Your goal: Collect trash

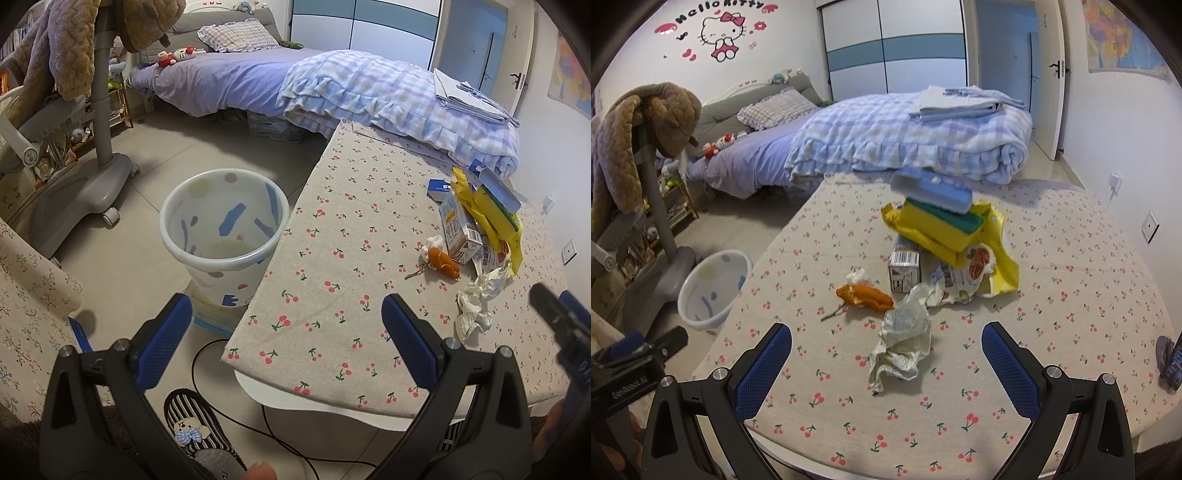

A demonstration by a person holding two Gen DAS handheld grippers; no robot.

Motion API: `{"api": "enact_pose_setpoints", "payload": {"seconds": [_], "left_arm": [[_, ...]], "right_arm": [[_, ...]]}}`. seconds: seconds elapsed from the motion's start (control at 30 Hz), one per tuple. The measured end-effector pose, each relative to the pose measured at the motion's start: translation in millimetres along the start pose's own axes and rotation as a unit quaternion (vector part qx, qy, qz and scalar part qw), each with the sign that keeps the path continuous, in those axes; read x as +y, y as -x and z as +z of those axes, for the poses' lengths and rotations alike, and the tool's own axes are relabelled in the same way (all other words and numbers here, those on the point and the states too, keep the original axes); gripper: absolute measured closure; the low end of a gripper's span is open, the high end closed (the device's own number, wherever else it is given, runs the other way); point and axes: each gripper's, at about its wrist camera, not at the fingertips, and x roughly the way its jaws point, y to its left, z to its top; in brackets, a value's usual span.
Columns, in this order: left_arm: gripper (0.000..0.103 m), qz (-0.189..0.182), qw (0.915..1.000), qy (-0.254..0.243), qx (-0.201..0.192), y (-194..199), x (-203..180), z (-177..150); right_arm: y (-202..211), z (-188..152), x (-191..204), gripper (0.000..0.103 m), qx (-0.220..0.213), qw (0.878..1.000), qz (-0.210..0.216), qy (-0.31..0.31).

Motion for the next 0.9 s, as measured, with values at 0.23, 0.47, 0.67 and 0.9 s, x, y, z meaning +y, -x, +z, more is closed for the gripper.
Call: {"api": "enact_pose_setpoints", "payload": {"seconds": [0.23, 0.47, 0.67, 0.9], "left_arm": [[0.001, -0.02, 0.9993, -0.03, 0.011, 2.5, -12.4, 13.7], [0.001, -0.047, 0.9965, -0.064, 0.028, 2.0, -29.6, 37.2], [0.001, -0.077, 0.9921, -0.074, 0.065, -18.7, -51.5, 47.4], [0.005, -0.175, 0.9698, -0.114, 0.127, -47.7, -113.2, 30.1]], "right_arm": [[19.1, 29.8, -21.8, 0.0, -0.003, 1.0, 0.001, 0.011], [4.4, 60.3, -66.2, 0.0, 0.055, 0.998, -0.008, 0.028], [-32.4, 75.1, -120.0, 0.0, 0.125, 0.992, -0.006, -0.013], [-53.3, 70.6, -174.7, 0.0, 0.127, 0.989, -0.05, -0.05]]}}
